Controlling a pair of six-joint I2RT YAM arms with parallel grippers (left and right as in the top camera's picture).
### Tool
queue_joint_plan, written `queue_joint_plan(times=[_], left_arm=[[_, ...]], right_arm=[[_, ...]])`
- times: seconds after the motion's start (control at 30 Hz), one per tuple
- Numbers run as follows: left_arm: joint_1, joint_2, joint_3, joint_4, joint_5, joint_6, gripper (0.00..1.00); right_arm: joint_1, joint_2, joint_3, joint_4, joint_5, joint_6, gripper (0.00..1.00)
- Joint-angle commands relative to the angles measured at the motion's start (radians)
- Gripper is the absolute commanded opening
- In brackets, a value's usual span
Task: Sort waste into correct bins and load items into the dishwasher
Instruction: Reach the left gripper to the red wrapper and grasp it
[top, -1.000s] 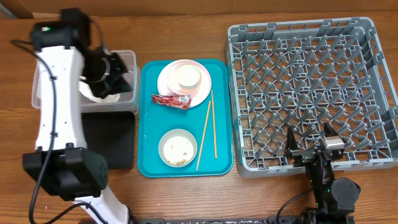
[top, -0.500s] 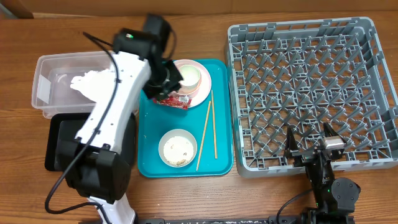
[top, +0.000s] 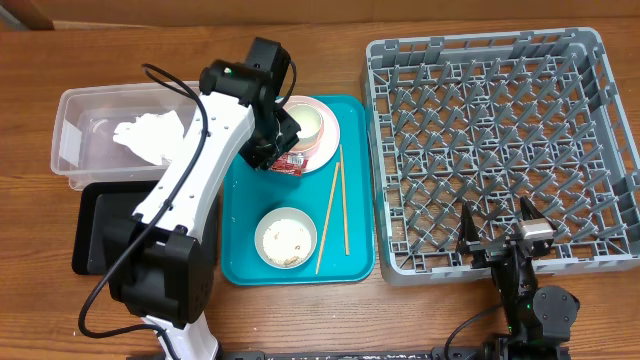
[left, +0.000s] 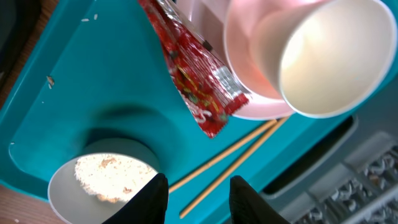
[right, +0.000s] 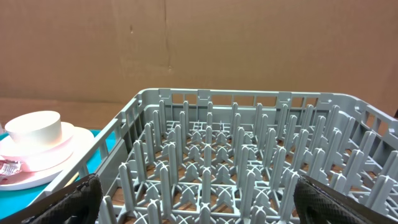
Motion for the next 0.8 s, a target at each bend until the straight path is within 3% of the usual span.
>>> queue_joint_plan(times=[0.0, 0.27, 0.77], left_arm=[[-0.008, 0.009, -0.072, 0.021, -0.053, -0.079, 0.34], [-0.01, 0.009, -0.206, 0.195, -0.051, -0.111, 0.28], [-0.021, 0.009, -0.301, 0.312, -0.104, -0.11, 0.28]], right_arm=[[0.005, -0.008, -0.01, 0.006, -0.002, -0.004, 1.0], [0.005, -0.008, -0.01, 0.006, -0.001, -0.004, 1.0], [0.005, -0.008, -0.01, 0.006, -0.002, -0.004, 1.0]])
